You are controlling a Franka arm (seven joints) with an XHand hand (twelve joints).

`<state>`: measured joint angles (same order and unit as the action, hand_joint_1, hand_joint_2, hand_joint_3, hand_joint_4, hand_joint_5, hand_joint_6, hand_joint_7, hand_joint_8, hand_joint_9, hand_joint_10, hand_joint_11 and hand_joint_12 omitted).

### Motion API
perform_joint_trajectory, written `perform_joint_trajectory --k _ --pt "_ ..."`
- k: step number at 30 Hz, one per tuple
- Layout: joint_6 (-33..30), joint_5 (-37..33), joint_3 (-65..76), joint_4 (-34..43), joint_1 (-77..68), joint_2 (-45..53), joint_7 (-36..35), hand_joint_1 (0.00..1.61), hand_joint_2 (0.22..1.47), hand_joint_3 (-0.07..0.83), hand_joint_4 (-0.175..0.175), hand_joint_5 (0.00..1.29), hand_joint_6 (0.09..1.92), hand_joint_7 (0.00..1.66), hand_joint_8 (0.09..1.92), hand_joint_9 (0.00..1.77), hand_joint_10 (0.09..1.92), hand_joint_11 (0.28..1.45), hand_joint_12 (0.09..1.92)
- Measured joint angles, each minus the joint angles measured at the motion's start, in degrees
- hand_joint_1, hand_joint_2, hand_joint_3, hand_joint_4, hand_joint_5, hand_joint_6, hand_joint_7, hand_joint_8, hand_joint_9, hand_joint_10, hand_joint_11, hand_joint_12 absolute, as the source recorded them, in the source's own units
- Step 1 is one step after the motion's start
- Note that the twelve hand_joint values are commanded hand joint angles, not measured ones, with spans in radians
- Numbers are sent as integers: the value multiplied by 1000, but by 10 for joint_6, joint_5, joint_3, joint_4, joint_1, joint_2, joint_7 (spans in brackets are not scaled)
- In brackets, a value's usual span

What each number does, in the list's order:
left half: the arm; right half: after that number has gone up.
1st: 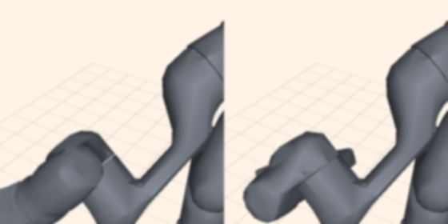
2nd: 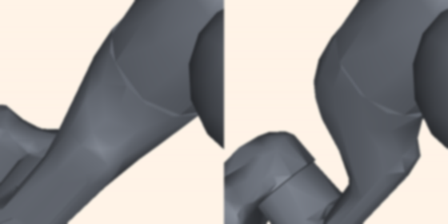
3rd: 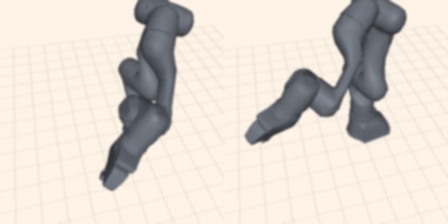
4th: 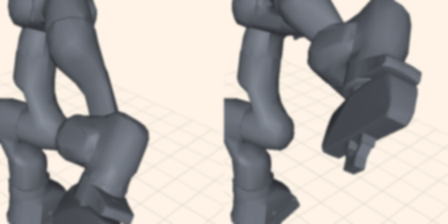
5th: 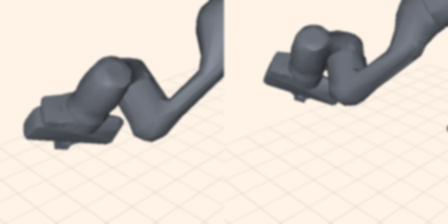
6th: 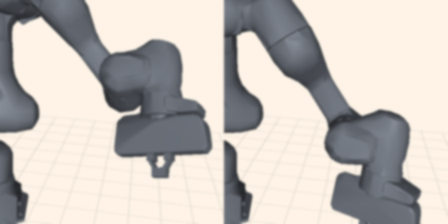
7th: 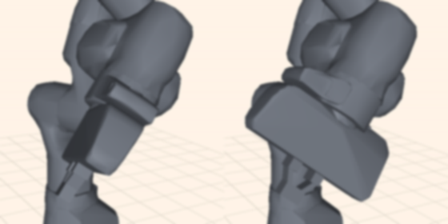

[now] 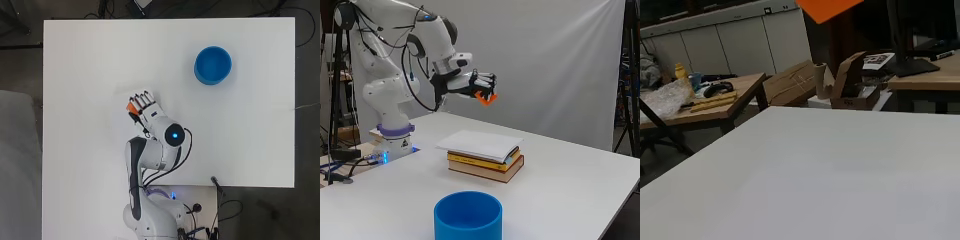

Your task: Teleoperate dual arm-hand system to pick and place objects

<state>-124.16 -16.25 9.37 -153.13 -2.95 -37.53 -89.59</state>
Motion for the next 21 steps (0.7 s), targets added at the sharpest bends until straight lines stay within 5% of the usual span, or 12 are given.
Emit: perform_joint_trajectory --k 2,3,5,15,21 --pt "15 26 2 41 1 5 25 935 1322 -8 67 597 1521 725 1874 1057 1920 799 1847" --pt "21 32 3 65 2 11 40 893 1309 -7 120 618 1508 790 1906 1148 1920 875 1885" --pt "28 42 9 116 2 26 66 861 1295 -5 163 638 1493 881 1920 1255 1920 968 1913" --pt "86 57 84 342 11 195 221 864 1274 -1 175 664 1464 925 1897 1267 1920 962 1920" --pt "72 22 173 363 30 293 181 874 1267 0 175 675 1457 926 1804 1229 1920 924 1899"
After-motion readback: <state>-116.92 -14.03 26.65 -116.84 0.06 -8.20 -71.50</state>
